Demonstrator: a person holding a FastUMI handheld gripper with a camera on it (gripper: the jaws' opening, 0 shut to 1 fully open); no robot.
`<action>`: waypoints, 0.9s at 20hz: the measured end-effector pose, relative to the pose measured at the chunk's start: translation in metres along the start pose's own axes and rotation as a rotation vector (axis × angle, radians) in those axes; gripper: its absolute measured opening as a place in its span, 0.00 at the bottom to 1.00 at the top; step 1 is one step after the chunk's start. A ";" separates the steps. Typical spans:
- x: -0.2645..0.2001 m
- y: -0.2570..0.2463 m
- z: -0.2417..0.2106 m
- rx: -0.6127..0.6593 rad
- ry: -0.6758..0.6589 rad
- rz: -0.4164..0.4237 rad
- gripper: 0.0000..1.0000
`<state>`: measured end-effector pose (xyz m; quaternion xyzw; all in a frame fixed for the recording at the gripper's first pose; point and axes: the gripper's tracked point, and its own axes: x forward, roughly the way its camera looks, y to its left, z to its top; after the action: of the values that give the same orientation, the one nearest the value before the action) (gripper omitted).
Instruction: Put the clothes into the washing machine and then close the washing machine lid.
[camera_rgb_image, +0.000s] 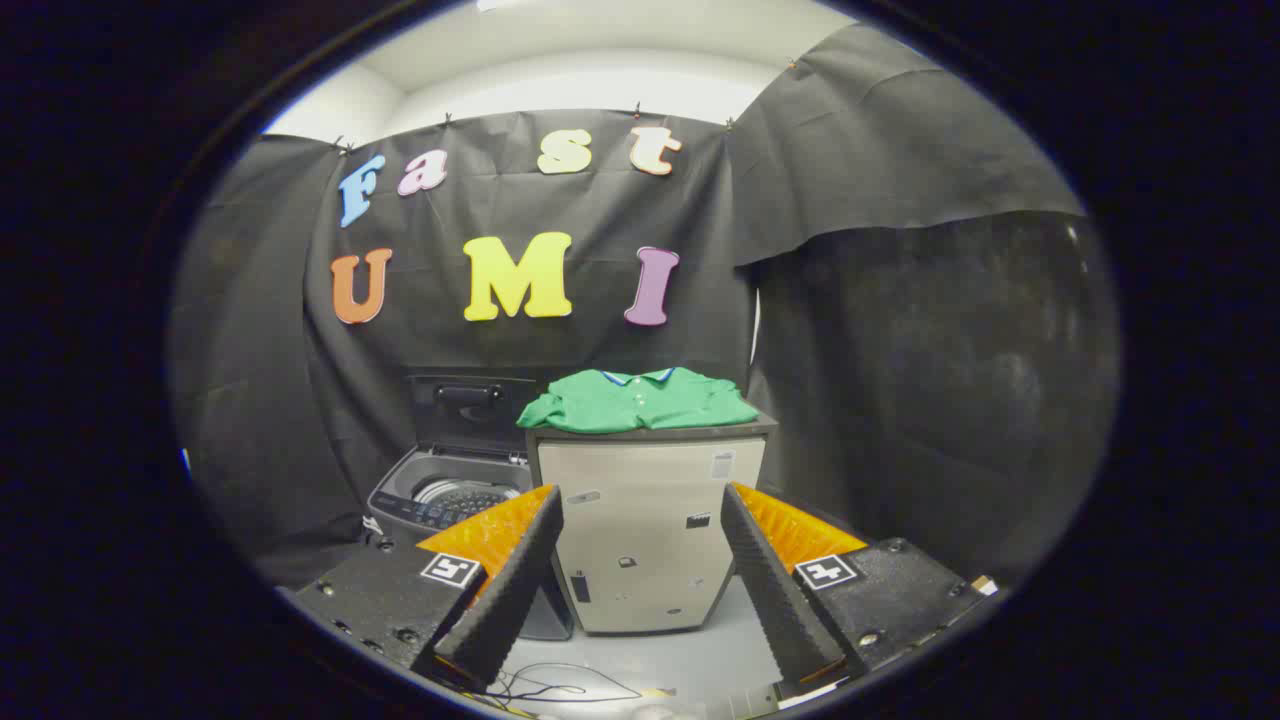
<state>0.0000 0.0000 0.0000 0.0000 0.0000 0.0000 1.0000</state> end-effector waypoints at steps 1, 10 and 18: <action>0.000 0.002 0.000 -0.002 0.002 0.001 0.99; 0.000 0.007 -0.001 -0.007 0.008 -0.012 0.99; 0.007 0.008 0.012 0.008 0.015 -0.032 0.99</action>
<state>0.0067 0.0077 0.0120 0.0042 0.0074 -0.0159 0.9998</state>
